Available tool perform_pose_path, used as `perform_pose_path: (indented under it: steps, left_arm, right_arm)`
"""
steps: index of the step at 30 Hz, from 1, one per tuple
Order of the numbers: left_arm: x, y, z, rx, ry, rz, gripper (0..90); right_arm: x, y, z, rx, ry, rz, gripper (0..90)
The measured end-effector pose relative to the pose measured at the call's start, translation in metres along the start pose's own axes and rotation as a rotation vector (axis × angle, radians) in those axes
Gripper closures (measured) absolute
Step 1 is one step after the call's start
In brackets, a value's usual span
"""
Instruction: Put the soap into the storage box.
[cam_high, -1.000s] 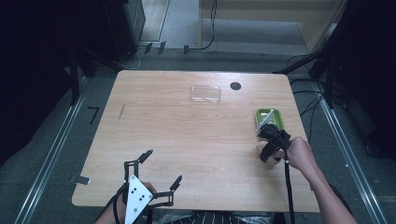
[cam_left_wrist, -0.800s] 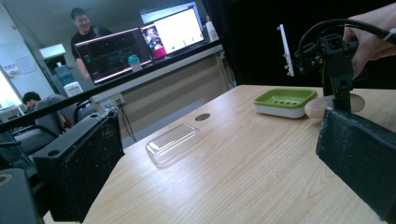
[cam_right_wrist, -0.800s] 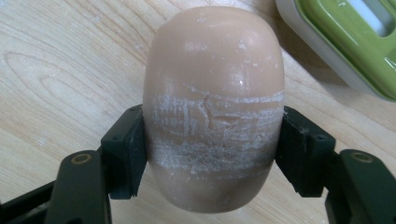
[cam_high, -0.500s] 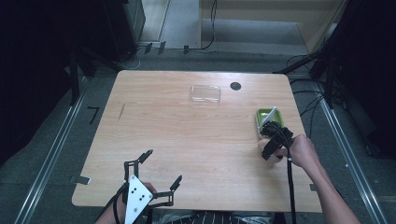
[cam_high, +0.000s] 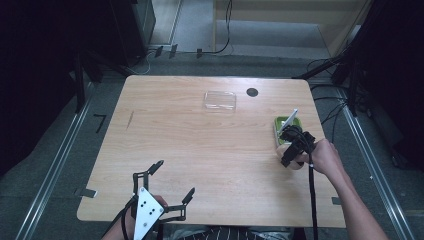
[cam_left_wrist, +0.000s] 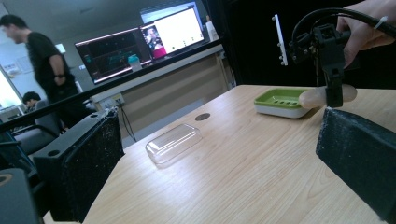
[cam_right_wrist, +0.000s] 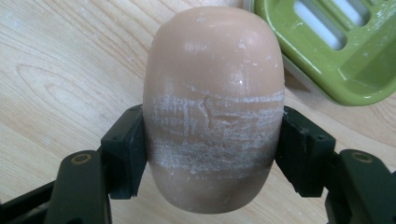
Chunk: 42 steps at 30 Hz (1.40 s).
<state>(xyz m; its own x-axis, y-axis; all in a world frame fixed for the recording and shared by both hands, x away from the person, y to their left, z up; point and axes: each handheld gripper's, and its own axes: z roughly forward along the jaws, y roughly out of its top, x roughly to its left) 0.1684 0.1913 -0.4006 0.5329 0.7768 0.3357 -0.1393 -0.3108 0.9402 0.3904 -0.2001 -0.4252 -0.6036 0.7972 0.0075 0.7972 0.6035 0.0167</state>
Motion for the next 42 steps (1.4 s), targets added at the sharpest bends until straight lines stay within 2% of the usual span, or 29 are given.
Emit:
perform_pose_path:
  steps: [21, 42]
  left_arm:
    - [0.000, 0.000, 0.000, 0.001, 0.002, -0.002, 1.1]
    - [0.000, 0.000, 0.000, 0.001, 0.002, -0.003, 1.1]
  right_arm:
    - [-0.009, 0.014, -0.010, -0.004, -0.004, 0.000, 33.5]
    - [-0.020, 0.026, -0.013, -0.003, -0.007, 0.004, 33.4]
